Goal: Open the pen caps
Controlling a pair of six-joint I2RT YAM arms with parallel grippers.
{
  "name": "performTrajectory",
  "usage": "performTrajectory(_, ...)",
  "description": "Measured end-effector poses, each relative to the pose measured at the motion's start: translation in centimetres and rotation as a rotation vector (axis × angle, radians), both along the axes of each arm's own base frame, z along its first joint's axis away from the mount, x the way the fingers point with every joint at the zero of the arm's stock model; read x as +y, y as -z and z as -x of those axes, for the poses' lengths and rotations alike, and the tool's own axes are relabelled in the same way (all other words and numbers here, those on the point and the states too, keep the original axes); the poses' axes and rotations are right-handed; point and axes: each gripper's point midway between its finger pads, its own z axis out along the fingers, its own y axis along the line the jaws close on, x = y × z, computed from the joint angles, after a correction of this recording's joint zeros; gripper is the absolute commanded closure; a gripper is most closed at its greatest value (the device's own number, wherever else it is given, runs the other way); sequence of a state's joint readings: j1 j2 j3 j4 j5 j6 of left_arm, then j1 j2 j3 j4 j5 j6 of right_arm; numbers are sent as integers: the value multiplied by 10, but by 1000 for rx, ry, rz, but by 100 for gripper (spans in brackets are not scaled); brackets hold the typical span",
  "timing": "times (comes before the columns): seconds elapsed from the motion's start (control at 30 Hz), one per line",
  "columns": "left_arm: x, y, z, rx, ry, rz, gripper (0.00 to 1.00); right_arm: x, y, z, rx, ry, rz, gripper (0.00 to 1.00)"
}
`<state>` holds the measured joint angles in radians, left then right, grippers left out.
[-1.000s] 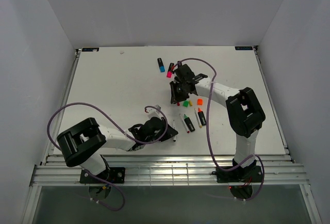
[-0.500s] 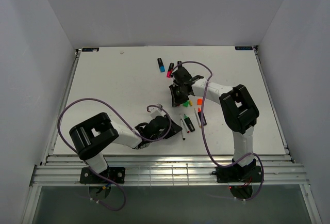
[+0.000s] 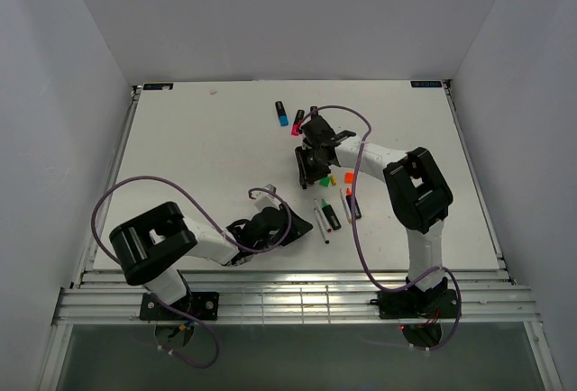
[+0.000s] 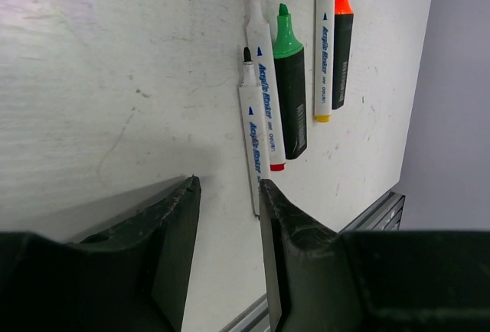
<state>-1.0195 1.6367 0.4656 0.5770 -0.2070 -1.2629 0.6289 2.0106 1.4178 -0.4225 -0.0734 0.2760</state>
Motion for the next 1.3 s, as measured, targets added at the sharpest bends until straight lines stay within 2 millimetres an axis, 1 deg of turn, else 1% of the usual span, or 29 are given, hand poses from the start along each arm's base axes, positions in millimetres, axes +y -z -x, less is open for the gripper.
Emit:
performTrajectory(0.1, 14, -5, 4, -28, -4, -13, 53, 1, -3, -2, -6, 0, -4, 63)
performTrajectory(0.17, 22, -13, 6, -59, -2, -17, 56, 2, -4, -4, -11, 0, -6, 62)
performTrajectory(0.23, 25, -28, 3, -111, 4, -15, 58, 3, -4, -3, -11, -2, -8, 60)
performTrajectory(0.33, 30, -51, -4, -203, 14, -29, 57, 5, -9, -2, -9, -11, -25, 57)
performTrajectory(0.4, 34, -64, -13, -260, 23, -61, 51, 7, -19, -1, -22, -16, -44, 54)
performTrajectory(0.43, 36, -71, -20, -284, 23, -86, 48, 7, -28, -1, -37, -16, -57, 52)
performTrajectory(0.47, 37, -78, -29, -303, 18, -110, 42, 6, -37, -1, -54, -16, -68, 49)
performTrajectory(0.53, 41, -92, -49, -329, 1, -154, 39, 3, -64, 1, -106, -10, -95, 46)
performTrajectory(0.57, 46, -100, -62, -340, -14, -185, 38, 0, -79, 2, -137, -3, -106, 46)
performTrajectory(0.67, 57, -123, -106, -366, -63, -277, 38, -12, -125, 5, -236, 21, -151, 37)
performTrajectory(0.7, 61, -129, -121, -370, -83, -311, 36, -18, -137, 6, -264, 33, -165, 36)
performTrajectory(0.77, 63, -136, -149, -375, -98, -391, 34, -32, -154, 7, -307, 68, -176, 31)
performTrajectory(0.8, 62, -137, -160, -379, -94, -428, 34, -41, -158, 8, -322, 89, -175, 27)
performTrajectory(0.83, 60, -137, -170, -383, -79, -470, 33, -49, -160, 8, -331, 111, -171, 26)
performTrajectory(0.9, 53, -132, -187, -394, -43, -538, 30, -65, -158, 9, -335, 147, -158, 21)
performTrajectory(0.93, 52, -128, -194, -394, -28, -566, 23, -72, -154, 10, -329, 163, -150, 18)
performTrajectory(0.97, 51, -122, -199, -391, -9, -594, 19, -78, -149, 11, -322, 178, -140, 13)
performTrajectory(1.03, 51, -114, -210, -385, 8, -627, 2, -88, -137, 15, -296, 200, -121, 6)
performTrajectory(1.07, 55, -111, -217, -384, 9, -642, 2, -93, -130, 17, -284, 210, -110, 1)
performTrajectory(1.17, 67, -108, -235, -387, -8, -665, 2, -107, -110, 24, -247, 238, -76, 10)
performTrajectory(1.23, 74, -112, -251, -412, -23, -681, 2, -117, -98, 30, -222, 262, -64, 10)
performTrajectory(1.3, 75, -118, -265, -446, -35, -684, 2, -126, -86, 35, -200, 291, -61, 10)
